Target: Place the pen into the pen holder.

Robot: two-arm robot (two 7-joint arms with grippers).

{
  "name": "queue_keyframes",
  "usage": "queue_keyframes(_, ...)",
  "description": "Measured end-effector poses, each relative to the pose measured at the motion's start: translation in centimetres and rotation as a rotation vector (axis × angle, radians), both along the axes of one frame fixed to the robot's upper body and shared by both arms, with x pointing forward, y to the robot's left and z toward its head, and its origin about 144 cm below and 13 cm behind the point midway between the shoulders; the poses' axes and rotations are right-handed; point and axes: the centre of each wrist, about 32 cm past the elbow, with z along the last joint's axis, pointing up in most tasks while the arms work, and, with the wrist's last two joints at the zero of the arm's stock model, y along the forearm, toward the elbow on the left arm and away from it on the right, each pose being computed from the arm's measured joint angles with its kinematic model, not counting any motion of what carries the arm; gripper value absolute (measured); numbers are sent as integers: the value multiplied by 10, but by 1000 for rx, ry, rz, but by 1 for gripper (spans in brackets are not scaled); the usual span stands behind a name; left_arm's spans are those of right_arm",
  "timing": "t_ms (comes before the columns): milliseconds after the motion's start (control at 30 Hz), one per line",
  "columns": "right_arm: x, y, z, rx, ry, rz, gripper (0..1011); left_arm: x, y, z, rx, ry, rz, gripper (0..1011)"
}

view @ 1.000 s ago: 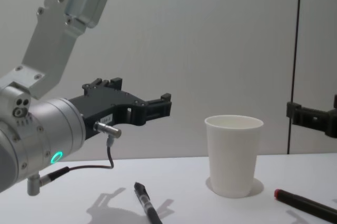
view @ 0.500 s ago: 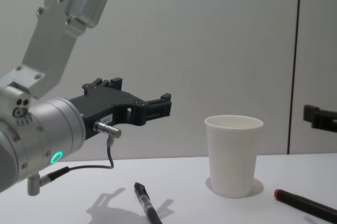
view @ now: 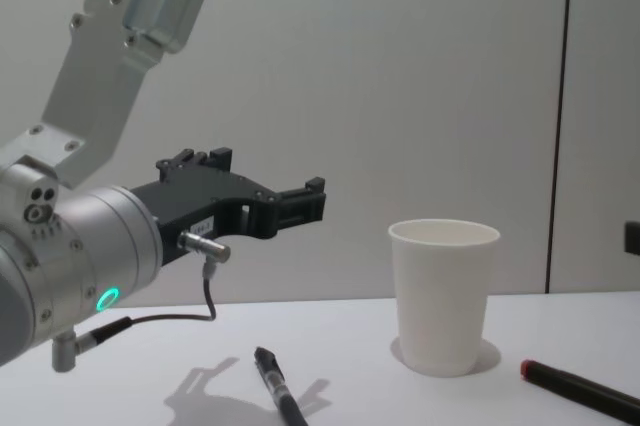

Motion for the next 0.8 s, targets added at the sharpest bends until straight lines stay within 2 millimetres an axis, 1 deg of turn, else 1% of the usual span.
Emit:
queue_keyframes(333,4,-2,6,-28,59,-33,1001,0,0,0,0,0,0,1001)
queue_keyframes(800,20,3,13,-60,174,-58,1001,0,0,0,0,0,0,1001)
